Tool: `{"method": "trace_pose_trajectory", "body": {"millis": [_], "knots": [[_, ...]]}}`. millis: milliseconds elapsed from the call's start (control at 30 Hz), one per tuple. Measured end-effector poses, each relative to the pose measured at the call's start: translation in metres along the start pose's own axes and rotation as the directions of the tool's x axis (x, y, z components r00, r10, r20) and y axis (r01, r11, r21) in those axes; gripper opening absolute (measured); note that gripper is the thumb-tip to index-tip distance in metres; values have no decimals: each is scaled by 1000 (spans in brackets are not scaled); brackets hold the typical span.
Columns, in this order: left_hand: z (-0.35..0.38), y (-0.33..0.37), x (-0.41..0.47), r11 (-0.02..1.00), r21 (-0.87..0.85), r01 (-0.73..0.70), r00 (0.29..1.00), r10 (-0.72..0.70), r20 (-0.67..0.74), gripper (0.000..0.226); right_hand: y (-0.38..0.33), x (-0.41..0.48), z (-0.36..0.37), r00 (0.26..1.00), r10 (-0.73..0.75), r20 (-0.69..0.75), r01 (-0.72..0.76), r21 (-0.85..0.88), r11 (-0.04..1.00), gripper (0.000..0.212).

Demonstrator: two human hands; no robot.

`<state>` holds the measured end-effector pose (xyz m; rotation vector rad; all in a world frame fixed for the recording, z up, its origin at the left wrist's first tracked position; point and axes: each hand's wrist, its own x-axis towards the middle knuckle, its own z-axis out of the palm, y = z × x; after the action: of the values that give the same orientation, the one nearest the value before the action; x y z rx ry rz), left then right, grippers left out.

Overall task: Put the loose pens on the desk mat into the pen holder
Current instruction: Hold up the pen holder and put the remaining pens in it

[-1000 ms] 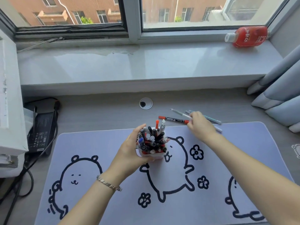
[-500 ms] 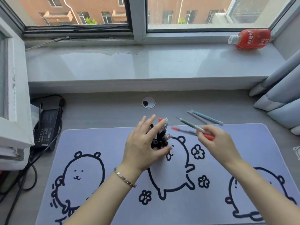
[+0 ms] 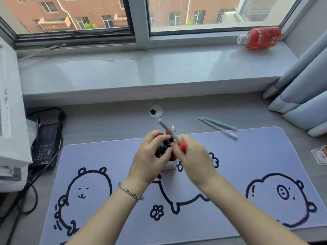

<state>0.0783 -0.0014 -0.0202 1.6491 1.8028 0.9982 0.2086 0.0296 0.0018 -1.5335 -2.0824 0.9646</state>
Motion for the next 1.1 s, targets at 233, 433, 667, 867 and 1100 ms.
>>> {"method": "trace_pose_trajectory", "body": {"millis": [233,433,667,867,1100], "knots": [[-2,-3,-1,1000,7,0,1000,0,18,31,15,-18,-7,991,-2,134,-25,200,980,51],[-4,-1,0,1000,11,15,999,-16,43,32,36,-35,-86,992,-4,-123,13,76,997,25],[-6,0,-1,1000,14,28,995,-29,97,32,25,-30,-85,995,-95,17,97,-181,979,14],[-9,5,-4,985,-147,90,989,-71,127,38,8,-7,-35,978,-190,-85,196,71,978,20],[-9,-4,-16,925,-208,317,943,-284,171,108,8,-4,6,797,-188,-574,384,241,891,19]]}}
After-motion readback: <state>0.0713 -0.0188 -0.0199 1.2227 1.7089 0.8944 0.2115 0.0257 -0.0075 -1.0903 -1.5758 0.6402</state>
